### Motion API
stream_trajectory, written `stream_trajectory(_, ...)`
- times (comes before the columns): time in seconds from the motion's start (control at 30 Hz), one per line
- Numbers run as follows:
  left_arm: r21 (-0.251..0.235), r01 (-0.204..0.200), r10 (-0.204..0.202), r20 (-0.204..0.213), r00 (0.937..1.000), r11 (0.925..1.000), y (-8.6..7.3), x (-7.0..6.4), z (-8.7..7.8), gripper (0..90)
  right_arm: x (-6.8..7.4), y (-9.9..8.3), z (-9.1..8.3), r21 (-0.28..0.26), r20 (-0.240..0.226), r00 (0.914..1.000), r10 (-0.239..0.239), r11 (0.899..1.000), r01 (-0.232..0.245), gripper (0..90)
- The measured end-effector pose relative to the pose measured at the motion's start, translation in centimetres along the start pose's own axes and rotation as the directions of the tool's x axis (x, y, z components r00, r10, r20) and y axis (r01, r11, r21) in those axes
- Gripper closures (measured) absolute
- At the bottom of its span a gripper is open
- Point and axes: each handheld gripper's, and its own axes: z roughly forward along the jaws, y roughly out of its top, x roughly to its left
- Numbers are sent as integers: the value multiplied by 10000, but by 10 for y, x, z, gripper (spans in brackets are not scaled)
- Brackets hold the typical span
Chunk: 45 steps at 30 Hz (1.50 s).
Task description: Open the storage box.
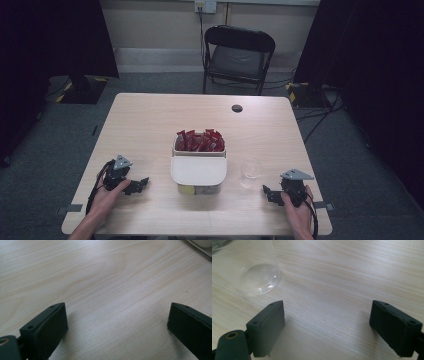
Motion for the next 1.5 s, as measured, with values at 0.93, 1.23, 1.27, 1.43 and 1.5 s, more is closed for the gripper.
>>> stream_trajectory(0.93, -588, 240, -152, 1463, 9891, 9980, 12, -16, -15, 165, -1, 1, 1, 49, -26, 10000, -10, 10000, 10, 108)
stream_trajectory(1.23, -1075, 114, 131, 2244, 9744, 9941, 18, -30, -21, 158, -1, 1, 1, 48, -23, 10000, -16, 10000, 16, 108)
stream_trajectory(1.27, -1109, 85, 174, 2308, 9729, 9938, 18, -33, -21, 158, -1, 1, 1, 51, -25, 10000, -11, 10000, 11, 107)
stream_trajectory(1.43, -1230, -189, 485, 2425, 9689, 9922, 21, -43, -22, 158, -1, 1, 1, 54, -27, 10000, 1, 10000, -1, 107)
stream_trajectory(1.5, -1186, -242, 529, 2453, 9680, 9926, 22, -46, -22, 159, -1, 1, 1, 52, -34, 10000, 1, 10000, 0, 107)
